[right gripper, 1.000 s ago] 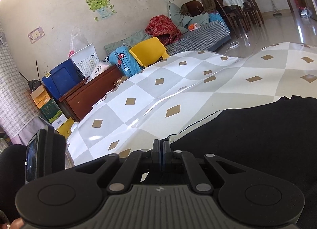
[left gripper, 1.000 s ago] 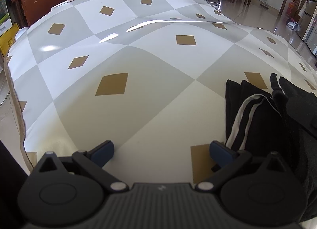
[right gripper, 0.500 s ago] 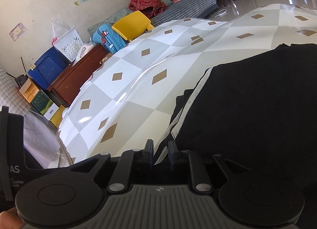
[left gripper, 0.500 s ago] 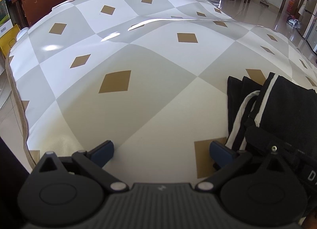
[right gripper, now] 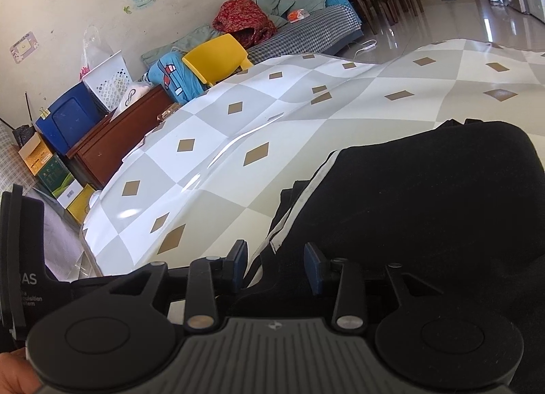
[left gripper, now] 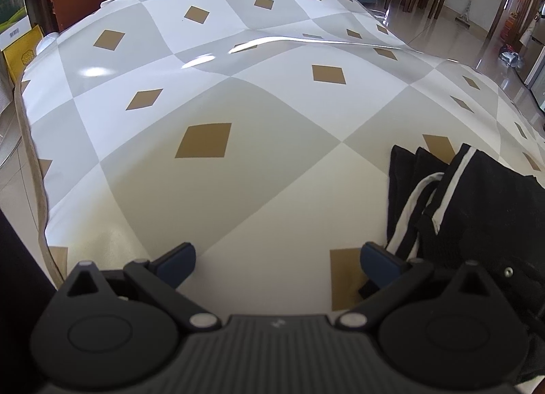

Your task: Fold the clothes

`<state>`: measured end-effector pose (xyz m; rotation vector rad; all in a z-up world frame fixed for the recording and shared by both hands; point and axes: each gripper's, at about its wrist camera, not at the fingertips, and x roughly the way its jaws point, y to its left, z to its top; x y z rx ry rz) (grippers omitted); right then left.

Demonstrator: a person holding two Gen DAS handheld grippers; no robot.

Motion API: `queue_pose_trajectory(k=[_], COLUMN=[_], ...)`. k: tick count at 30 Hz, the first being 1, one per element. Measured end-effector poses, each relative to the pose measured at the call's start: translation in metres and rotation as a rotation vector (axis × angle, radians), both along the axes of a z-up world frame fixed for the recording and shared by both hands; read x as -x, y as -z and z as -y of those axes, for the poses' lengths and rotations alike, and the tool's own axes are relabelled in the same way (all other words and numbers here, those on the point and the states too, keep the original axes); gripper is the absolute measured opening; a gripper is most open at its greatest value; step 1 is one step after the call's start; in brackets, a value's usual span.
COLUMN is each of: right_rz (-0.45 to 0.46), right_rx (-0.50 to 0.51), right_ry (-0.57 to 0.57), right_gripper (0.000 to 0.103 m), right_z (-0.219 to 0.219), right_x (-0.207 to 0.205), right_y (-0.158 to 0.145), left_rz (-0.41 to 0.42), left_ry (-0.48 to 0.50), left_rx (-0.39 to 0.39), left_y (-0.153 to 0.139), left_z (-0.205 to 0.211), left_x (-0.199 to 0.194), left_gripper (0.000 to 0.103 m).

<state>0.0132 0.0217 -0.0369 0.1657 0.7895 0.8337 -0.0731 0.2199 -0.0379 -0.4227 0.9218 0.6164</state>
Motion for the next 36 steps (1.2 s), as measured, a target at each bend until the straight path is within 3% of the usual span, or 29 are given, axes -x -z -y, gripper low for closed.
queue_pose_trajectory(k=[8,24,36], right_rz=[0.032,0.045,0.037], right_rx=[0.068,0.184,0.153], right_ry=[0.074,0.282,0.396], right_gripper=[0.038,0.038,0.038], right_z=[0.023,0.099,0.146], right_x=[0.004,0.029,0.025], right_y=[-0.011,-0.023,-0.014], left_rz=[0.037,0.093,0.075], left_ry=[0.032,0.191,0.348], left_rx=[-0.02,-0.03,0.001], left_y=[-0.007,-0.023,-0.019], left_z=[0.01,0.061,0.118], left_x=[-0.007,-0.054,-0.107], left_gripper=[0.103,0.103,0.103])
